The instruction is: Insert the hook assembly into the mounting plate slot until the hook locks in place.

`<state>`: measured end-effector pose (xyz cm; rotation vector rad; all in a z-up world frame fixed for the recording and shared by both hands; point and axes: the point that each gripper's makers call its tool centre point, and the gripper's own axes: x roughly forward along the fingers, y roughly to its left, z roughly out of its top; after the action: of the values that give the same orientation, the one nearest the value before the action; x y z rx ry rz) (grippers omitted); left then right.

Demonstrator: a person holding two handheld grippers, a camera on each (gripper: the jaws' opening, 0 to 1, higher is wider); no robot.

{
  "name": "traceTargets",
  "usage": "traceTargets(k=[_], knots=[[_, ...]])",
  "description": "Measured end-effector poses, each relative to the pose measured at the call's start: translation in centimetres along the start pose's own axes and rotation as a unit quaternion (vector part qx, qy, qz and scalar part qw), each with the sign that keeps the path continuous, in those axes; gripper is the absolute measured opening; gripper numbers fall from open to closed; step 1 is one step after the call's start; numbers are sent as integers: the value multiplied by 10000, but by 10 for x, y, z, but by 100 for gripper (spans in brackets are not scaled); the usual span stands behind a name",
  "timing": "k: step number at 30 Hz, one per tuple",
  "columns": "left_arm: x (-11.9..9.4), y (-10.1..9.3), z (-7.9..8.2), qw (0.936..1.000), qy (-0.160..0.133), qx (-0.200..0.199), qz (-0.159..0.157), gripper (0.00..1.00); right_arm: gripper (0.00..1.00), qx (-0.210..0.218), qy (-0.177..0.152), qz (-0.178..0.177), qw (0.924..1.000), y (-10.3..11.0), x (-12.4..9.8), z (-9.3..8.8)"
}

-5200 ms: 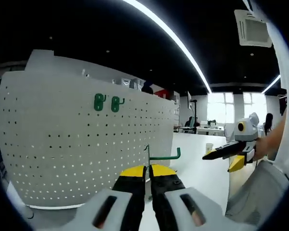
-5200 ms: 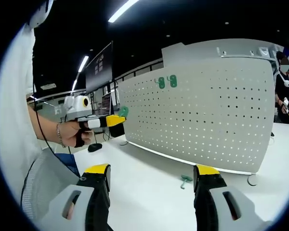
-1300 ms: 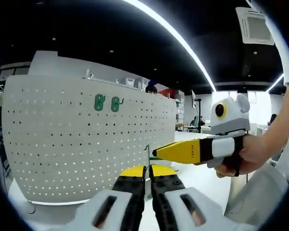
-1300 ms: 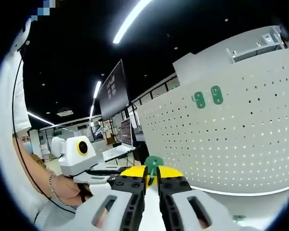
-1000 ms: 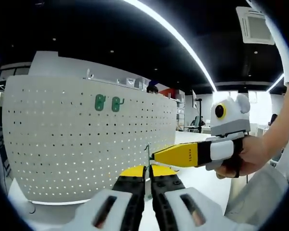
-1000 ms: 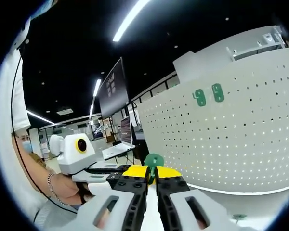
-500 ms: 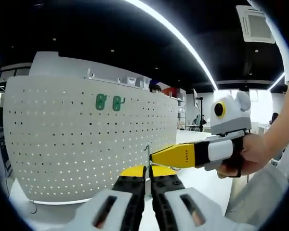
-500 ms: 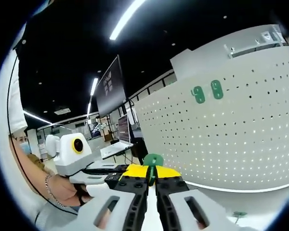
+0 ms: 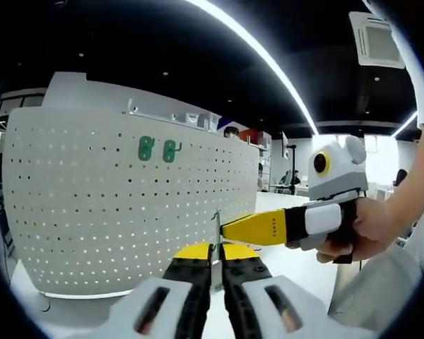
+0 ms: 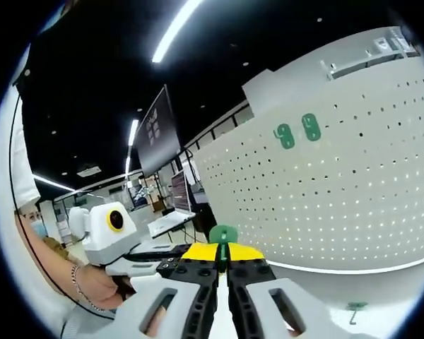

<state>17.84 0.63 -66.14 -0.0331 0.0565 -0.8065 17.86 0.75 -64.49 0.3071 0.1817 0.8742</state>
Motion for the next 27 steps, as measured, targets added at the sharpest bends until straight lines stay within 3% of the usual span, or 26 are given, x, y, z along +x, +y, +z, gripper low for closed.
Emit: traceTargets(k=[4, 6, 13, 18, 27], knots=[[4, -4, -13, 9995, 302, -67, -92, 33, 0, 100, 7, 32, 9999, 0, -1, -1], [4, -6, -13, 9995, 298, 33, -139, 38, 0, 115, 23, 74, 9999, 2, 0, -1], [8, -5, -25, 9983, 576, 104, -67, 78, 0, 236, -13, 110, 9997, 2, 0, -3], [7, -3, -31, 9976, 683, 94, -47, 86, 0, 265, -6, 121, 9996, 3, 0, -4], [7, -3, -32, 9974, 716, 3, -85, 84, 0, 2, 3, 30, 10000, 0, 2, 3]])
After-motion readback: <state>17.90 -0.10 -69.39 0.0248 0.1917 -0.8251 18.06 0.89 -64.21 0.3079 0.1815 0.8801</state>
